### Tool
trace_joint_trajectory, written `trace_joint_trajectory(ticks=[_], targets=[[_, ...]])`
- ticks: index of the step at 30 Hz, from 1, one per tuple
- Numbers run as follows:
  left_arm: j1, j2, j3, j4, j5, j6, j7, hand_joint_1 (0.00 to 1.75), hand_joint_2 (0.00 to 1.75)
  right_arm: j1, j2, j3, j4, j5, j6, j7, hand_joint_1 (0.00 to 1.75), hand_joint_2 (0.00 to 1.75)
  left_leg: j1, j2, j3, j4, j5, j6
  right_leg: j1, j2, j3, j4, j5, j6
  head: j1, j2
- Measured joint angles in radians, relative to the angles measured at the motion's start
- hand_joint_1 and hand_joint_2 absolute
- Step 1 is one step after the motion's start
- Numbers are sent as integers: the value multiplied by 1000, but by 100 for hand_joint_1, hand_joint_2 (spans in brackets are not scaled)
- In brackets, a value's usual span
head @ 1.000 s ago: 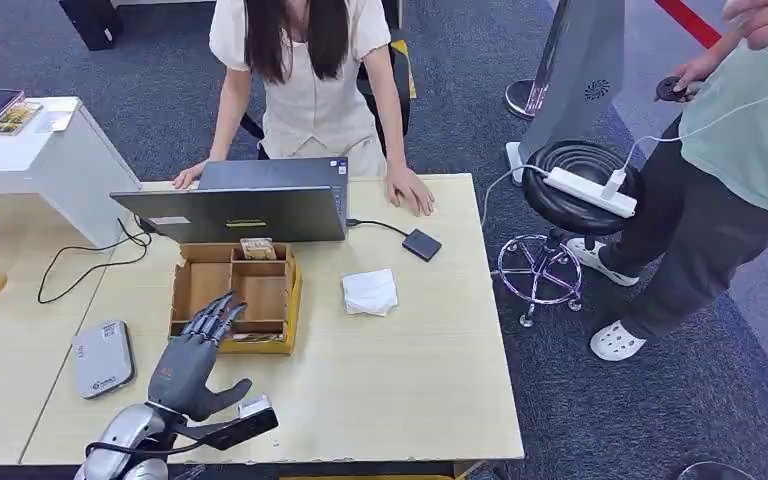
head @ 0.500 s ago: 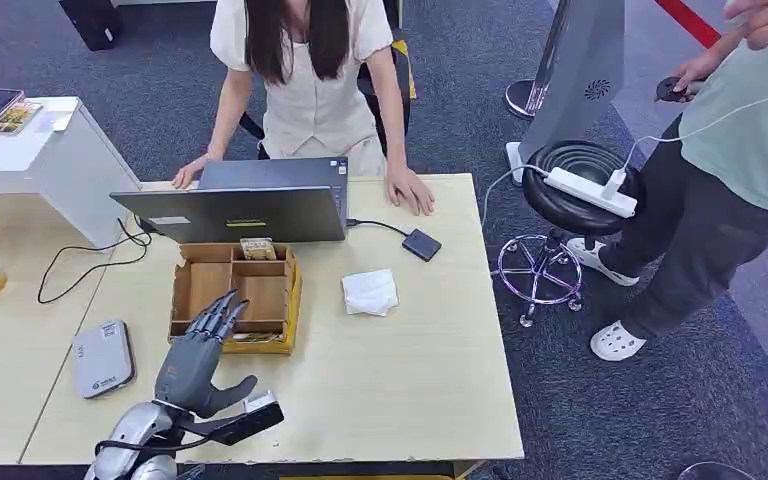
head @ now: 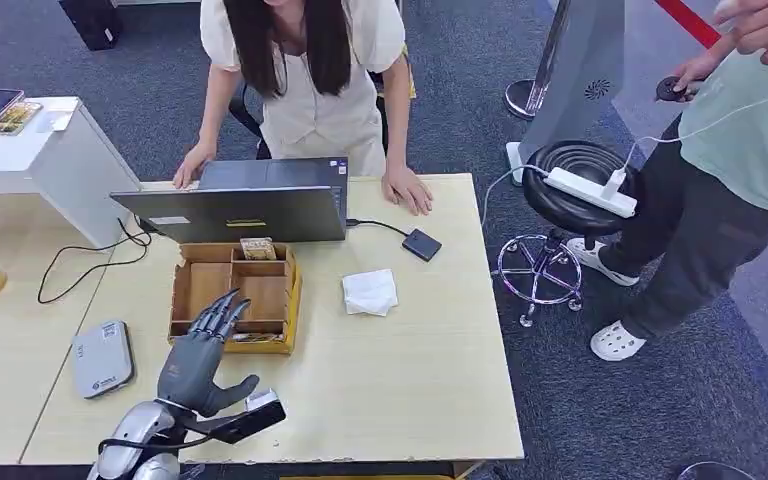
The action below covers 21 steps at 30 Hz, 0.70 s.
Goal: Pass the card to the sensor for recognition and then transmit it.
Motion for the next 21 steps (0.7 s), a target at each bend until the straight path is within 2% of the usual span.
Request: trace_joint_trajectory(ticks=[21], targets=[[-9,-14,0,42,-4,22,1,0,175,0,2,-5,0,8,1,5,0,175,0,0,0,0,0,0,0,0,0,0,0,0,0,0]])
